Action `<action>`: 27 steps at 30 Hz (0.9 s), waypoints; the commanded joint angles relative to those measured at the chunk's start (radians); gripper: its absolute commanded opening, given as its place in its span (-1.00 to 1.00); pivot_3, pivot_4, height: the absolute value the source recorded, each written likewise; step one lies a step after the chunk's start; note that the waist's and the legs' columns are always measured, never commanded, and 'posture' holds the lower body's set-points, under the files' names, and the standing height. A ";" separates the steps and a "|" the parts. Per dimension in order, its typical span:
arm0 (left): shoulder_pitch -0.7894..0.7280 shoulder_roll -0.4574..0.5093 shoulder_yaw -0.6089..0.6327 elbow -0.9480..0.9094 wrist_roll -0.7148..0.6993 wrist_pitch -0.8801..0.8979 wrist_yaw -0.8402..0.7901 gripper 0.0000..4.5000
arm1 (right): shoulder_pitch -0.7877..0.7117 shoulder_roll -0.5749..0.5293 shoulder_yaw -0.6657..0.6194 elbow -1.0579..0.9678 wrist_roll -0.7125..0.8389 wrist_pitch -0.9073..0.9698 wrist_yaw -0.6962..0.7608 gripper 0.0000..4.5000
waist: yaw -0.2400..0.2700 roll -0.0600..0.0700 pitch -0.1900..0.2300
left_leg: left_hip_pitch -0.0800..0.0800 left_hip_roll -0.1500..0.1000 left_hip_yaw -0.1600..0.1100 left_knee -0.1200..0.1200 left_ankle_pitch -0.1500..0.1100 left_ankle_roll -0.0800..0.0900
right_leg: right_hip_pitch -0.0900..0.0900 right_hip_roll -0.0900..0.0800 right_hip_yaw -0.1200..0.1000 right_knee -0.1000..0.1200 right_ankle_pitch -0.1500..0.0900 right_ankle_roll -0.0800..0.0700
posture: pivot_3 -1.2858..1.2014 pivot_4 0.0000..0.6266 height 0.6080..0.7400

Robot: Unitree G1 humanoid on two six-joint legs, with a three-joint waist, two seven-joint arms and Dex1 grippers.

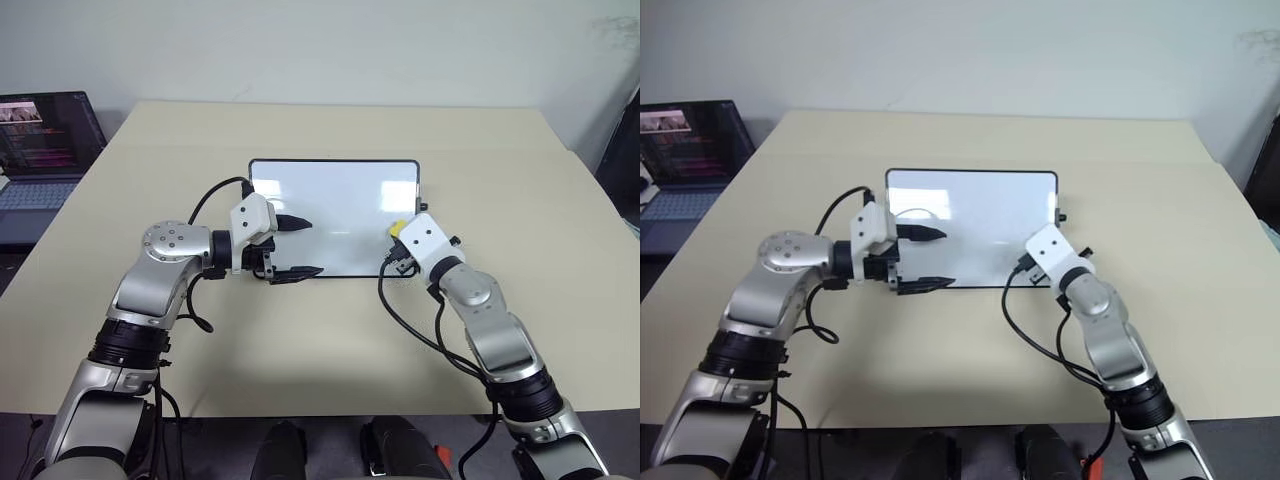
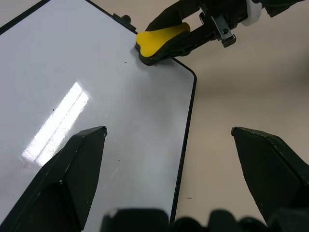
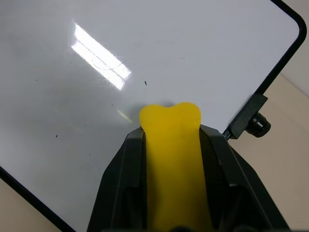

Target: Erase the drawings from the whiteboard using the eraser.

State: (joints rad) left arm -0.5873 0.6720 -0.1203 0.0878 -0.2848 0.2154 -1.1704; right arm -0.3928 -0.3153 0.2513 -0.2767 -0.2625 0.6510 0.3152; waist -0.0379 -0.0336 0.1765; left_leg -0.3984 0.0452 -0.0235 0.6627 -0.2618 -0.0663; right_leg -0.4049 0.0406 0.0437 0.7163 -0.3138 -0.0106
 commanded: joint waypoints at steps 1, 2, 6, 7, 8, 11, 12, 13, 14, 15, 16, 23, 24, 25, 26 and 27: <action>-0.018 0.004 0.015 -0.013 -0.001 -0.009 -0.008 1.00 | 0.058 -0.035 -0.011 -0.022 0.010 0.062 0.044 -0.50 | 0.004 -0.001 0.000 | 0.000 0.000 0.000 0.000 0.000 0.000 | 0.000 0.000 0.000 0.000 0.000 0.000 | 0.03 -0.52 1.00; -0.018 0.004 0.015 -0.013 -0.002 -0.009 -0.008 1.00 | 0.069 -0.042 -0.005 -0.033 0.013 0.074 0.055 -0.50 | 0.005 -0.001 0.000 | 0.000 0.000 0.000 0.000 0.000 0.000 | 0.000 0.000 0.000 0.000 0.000 0.000 | 0.03 -0.52 1.00; -0.017 0.002 0.014 -0.013 -0.003 -0.009 -0.009 1.00 | 0.102 -0.063 0.020 -0.066 0.020 0.109 0.096 -0.50 | 0.005 -0.001 -0.001 | 0.001 0.000 0.000 0.000 0.000 0.000 | 0.001 0.000 0.000 0.000 0.000 0.000 | 0.03 -0.52 1.00; -0.016 0.001 0.014 -0.014 -0.003 -0.010 -0.009 1.00 | 0.102 -0.063 0.024 -0.070 0.018 0.110 0.099 -0.50 | 0.004 -0.002 -0.001 | 0.001 0.000 0.000 0.000 0.000 0.000 | 0.001 0.000 0.000 0.000 0.000 0.001 | 0.03 -0.52 1.00; -0.016 0.000 0.013 -0.013 -0.003 -0.010 -0.009 1.00 | 0.097 -0.058 0.025 -0.070 0.018 0.108 0.097 -0.50 | 0.004 -0.002 -0.001 | 0.001 0.000 0.000 0.000 0.000 0.000 | 0.001 0.000 0.000 0.000 -0.001 0.001 | 0.03 -0.52 1.00; -0.015 -0.004 0.014 -0.011 -0.007 -0.008 -0.009 1.00 | 0.048 -0.028 0.005 -0.039 0.000 0.068 0.045 -0.50 | -0.001 -0.002 -0.001 | 0.001 0.000 0.000 0.000 0.000 0.000 | 0.001 0.001 0.000 0.000 -0.002 0.003 | 0.03 -0.52 1.00; -0.013 -0.005 0.013 -0.012 -0.008 -0.008 -0.010 1.00 | 0.032 -0.017 -0.006 -0.028 -0.004 0.055 0.025 -0.50 | -0.005 -0.002 -0.001 | 0.002 0.000 0.000 0.000 0.000 0.000 | 0.001 0.001 0.000 0.000 -0.002 0.003 | 0.03 -0.52 1.00; -0.010 -0.007 0.011 -0.016 -0.007 -0.007 -0.008 1.00 | 0.014 -0.013 -0.016 -0.016 -0.010 0.041 0.009 -0.50 | -0.008 -0.002 -0.001 | 0.002 0.000 0.000 0.000 0.000 0.000 | 0.001 0.001 0.001 0.001 -0.001 0.003 | 0.03 -0.52 1.00; -0.008 -0.009 0.011 -0.020 -0.008 -0.005 -0.007 1.00 | 0.002 -0.009 -0.023 -0.008 -0.012 0.032 0.000 -0.50 | -0.010 -0.002 -0.001 | 0.002 0.000 0.000 0.000 0.000 0.000 | 0.001 0.001 0.001 0.001 -0.001 0.002 | 0.03 -0.52 1.00; -0.006 -0.011 0.012 -0.023 -0.010 -0.002 -0.005 1.00 | -0.012 -0.007 -0.029 0.001 -0.014 0.024 -0.011 -0.50 | -0.010 -0.002 -0.001 | 0.002 0.000 0.000 0.000 0.000 0.000 | 0.001 0.001 0.001 0.001 -0.001 0.002 | 0.03 -0.52 1.00; -0.004 -0.013 0.013 -0.025 -0.010 -0.002 -0.003 1.00 | -0.020 -0.008 -0.029 0.010 -0.014 0.019 -0.013 -0.50 | -0.010 -0.002 -0.001 | 0.002 0.000 0.000 0.000 0.000 0.000 | 0.001 0.001 0.001 0.001 0.000 0.002 | 0.03 -0.52 1.00; 0.025 -0.013 0.023 -0.055 -0.015 0.011 0.015 1.00 | 0.019 -0.066 -0.022 -0.003 0.011 0.065 0.056 -0.50 | -0.009 -0.002 -0.001 | 0.001 0.000 0.000 0.000 0.000 0.000 | 0.001 0.001 0.001 0.000 0.001 0.000 | 0.03 -0.52 1.00; 0.030 -0.012 0.026 -0.059 -0.017 0.014 0.017 1.00 | 0.037 -0.080 -0.016 -0.022 0.018 0.078 0.077 -0.50 | -0.008 -0.002 -0.001 | 0.001 0.000 0.000 0.000 0.000 0.000 | 0.001 0.001 0.001 -0.001 0.001 0.000 | 0.03 -0.52 1.00; 0.034 -0.011 0.030 -0.062 -0.018 0.016 0.020 1.00 | 0.053 -0.090 -0.011 -0.039 0.025 0.088 0.093 -0.50 | -0.007 -0.002 -0.001 | 0.001 0.000 0.000 0.000 0.000 0.000 | 0.001 0.001 0.001 -0.001 0.001 0.000 | 0.03 -0.52 1.00; 0.038 -0.010 0.033 -0.066 -0.020 0.019 0.022 1.00 | 0.069 -0.098 -0.006 -0.057 0.033 0.097 0.110 -0.50 | -0.006 -0.002 -0.001 | 0.001 0.000 0.000 0.000 0.000 0.000 | 0.001 0.001 0.000 -0.001 0.001 0.000 | 0.03 -0.52 1.00; 0.041 -0.008 0.036 -0.069 -0.022 0.022 0.023 1.00 | 0.082 -0.104 0.001 -0.076 0.042 0.107 0.130 -0.50 | -0.005 -0.002 -0.001 | 0.001 0.000 0.000 0.000 0.000 0.000 | 0.001 0.001 0.000 -0.001 0.001 0.000 | 0.03 -0.52 1.00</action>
State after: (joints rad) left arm -0.5417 0.6593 -0.1163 0.0714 -0.2902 0.2372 -1.1550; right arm -0.3309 -0.4078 0.2474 -0.3435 -0.2417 0.7189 0.4136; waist -0.0425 -0.0355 0.1753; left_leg -0.3975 0.0455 -0.0236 0.6628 -0.2615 -0.0661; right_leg -0.4043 0.0416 0.0438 0.7158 -0.3135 -0.0099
